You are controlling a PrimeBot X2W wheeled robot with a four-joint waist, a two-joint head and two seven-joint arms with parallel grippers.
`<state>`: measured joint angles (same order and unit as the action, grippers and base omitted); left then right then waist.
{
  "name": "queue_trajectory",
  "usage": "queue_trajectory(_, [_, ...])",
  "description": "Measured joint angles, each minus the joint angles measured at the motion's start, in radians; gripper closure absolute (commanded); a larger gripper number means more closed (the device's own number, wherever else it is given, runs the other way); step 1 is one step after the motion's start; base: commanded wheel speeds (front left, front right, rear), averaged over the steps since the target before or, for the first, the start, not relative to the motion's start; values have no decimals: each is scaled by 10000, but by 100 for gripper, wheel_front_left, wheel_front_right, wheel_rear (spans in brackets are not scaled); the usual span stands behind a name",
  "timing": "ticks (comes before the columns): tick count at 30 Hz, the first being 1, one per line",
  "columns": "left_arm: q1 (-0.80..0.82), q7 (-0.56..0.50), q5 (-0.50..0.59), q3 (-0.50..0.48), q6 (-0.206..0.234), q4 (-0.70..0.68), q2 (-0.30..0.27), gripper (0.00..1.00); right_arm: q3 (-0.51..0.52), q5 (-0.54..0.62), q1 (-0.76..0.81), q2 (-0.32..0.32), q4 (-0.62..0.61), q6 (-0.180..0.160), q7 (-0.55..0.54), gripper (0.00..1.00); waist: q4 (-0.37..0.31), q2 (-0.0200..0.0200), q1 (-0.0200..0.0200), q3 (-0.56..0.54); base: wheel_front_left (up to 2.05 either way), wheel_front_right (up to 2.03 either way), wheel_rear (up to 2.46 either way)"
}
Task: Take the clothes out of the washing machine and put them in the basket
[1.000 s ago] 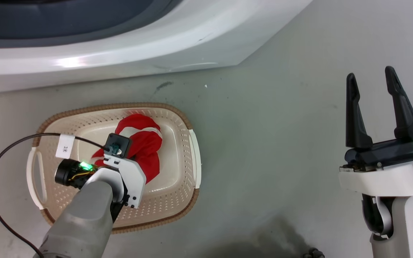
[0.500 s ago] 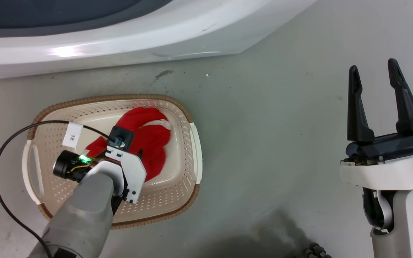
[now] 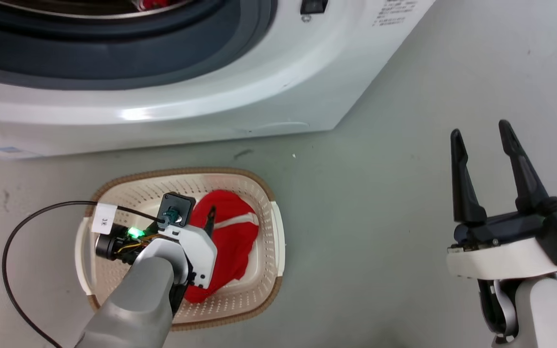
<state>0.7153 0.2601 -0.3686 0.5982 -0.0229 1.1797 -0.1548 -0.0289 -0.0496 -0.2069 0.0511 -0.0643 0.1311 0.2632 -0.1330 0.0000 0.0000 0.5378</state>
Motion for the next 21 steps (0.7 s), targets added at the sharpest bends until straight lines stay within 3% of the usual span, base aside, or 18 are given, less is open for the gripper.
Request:
queue_trajectory(13, [-2701, 29, 677, -1787, 1066, -4648, -430, 0, -148, 221, 982, 0, 240, 0, 0, 0, 465, 0, -1, -1976, 0, 0, 0])
queue_trajectory(21, [-4304, 29, 1511, -3308, 1649, -7465, -257, 0, -161, 249, 1499, 0, 349, 0, 0, 0, 660, 0, -2, -2983, 0, 0, 0])
